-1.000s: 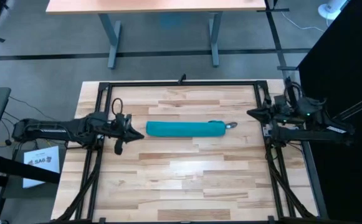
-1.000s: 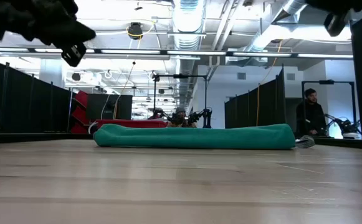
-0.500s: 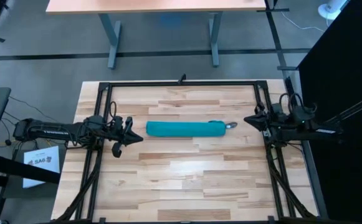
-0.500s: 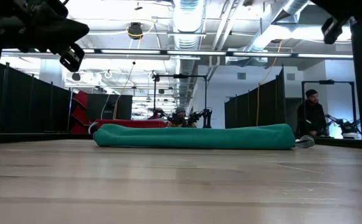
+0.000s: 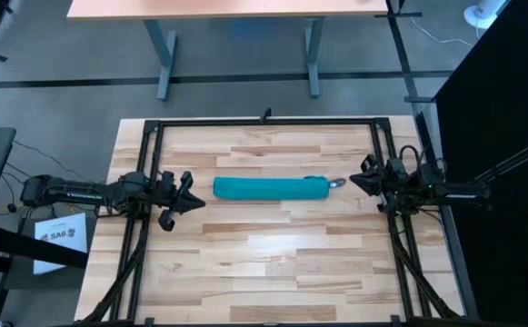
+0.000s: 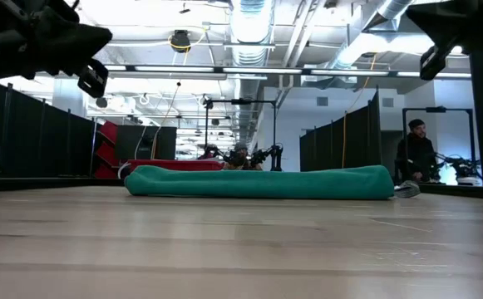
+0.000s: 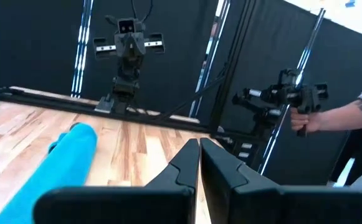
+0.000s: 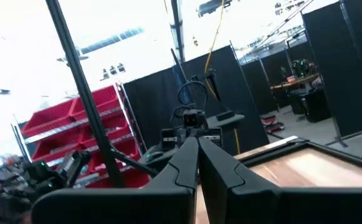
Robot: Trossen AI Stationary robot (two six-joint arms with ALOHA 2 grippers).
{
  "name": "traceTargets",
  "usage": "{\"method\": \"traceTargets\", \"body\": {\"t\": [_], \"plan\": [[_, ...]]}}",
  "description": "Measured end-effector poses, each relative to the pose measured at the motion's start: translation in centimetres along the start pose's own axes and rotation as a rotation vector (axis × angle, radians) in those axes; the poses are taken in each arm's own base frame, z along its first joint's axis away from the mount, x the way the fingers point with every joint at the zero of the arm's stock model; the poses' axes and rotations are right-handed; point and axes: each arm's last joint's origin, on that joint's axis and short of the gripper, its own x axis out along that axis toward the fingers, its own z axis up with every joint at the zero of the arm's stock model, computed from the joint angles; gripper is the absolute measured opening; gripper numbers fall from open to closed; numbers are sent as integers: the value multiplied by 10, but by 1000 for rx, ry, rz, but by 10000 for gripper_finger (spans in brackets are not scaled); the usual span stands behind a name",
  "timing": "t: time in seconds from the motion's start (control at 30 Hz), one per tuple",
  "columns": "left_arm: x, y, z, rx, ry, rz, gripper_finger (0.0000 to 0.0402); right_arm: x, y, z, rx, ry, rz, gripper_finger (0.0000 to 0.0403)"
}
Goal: Roll towel
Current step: Return to home position
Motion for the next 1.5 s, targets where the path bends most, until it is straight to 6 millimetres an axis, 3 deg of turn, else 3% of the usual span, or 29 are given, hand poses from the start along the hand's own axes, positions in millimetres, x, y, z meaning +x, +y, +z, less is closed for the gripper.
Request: {"method": "traceTargets", "body": {"t": [0.67,1.33,1.5], "plan": [[-26,-6,5,60,-66,16,0,0,-6,-8,-157,91,-55,0],[-25,-4,1,82,-31,46,0,-2,-18,-10,-195,136,-141,0],[-25,-4,0,79,-20,47,0,-4,-17,-19,-142,243,-66,0]]}}
